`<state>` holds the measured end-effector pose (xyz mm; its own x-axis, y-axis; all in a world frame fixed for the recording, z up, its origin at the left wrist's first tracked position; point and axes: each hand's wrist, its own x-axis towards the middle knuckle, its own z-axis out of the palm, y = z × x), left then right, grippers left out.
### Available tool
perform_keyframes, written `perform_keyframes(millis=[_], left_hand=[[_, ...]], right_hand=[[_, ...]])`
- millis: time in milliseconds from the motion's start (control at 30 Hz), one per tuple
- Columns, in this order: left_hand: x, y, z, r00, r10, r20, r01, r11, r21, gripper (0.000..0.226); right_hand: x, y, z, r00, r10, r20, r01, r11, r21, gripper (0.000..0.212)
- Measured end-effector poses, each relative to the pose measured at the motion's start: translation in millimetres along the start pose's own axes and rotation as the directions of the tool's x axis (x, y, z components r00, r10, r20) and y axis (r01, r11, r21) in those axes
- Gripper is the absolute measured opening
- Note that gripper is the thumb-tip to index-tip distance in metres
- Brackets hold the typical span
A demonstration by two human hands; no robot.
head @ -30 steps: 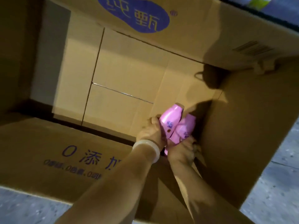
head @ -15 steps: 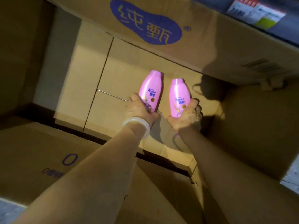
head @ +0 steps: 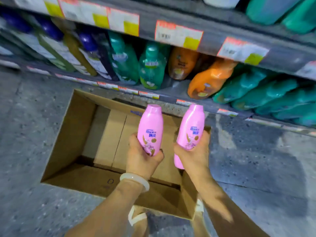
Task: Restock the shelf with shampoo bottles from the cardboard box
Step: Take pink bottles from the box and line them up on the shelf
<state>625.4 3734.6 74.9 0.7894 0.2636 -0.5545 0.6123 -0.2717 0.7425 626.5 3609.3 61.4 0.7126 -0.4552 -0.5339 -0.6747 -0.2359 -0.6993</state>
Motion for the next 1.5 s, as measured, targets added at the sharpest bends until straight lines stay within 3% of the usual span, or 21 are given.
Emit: perform_keyframes(millis=[100,333,600,833,1133,1300,1500], left_hand=[[-31,91,-29,0.990,0.136,-0.044,-0.138,0.990,-0.033,0.052],[-140,293,-92,0.909,0.414,-0.051,-0.416,0.908,-0.054,0.054],[-266,428,-123,0.743,0.664,-0.084,-0.668,0.743,-0.038,0.055],[-366,483,-86,0.641,0.767,-0.043,-0.768,0.639,-0.050,0.048],[-521,532,47,0.518,0.854,0.044,-0.845,0.519,-0.127,0.047],[-582,552,117,0.489,0.869,0.080,-0.857,0.495,-0.145,0.050],[-607,578,187,0.469,0.868,0.160,-0.854,0.492,-0.169,0.051]], right_hand=[[-34,-89,-43,0.994,-0.082,-0.076,0.089,0.992,0.093,0.062],[-136,-269,-170,0.920,-0.326,-0.217,0.372,0.901,0.222,0.070],[-232,-365,-304,0.759,-0.493,-0.426,0.616,0.756,0.221,0.069],[-279,-363,-420,0.697,-0.551,-0.459,0.680,0.712,0.176,0.066],[-299,-299,-637,0.611,-0.548,-0.571,0.706,0.704,0.078,0.077],[-301,-267,-735,0.565,-0.508,-0.650,0.670,0.743,0.001,0.073],[-274,-243,-795,0.568,-0.486,-0.664,0.658,0.753,0.013,0.075]])
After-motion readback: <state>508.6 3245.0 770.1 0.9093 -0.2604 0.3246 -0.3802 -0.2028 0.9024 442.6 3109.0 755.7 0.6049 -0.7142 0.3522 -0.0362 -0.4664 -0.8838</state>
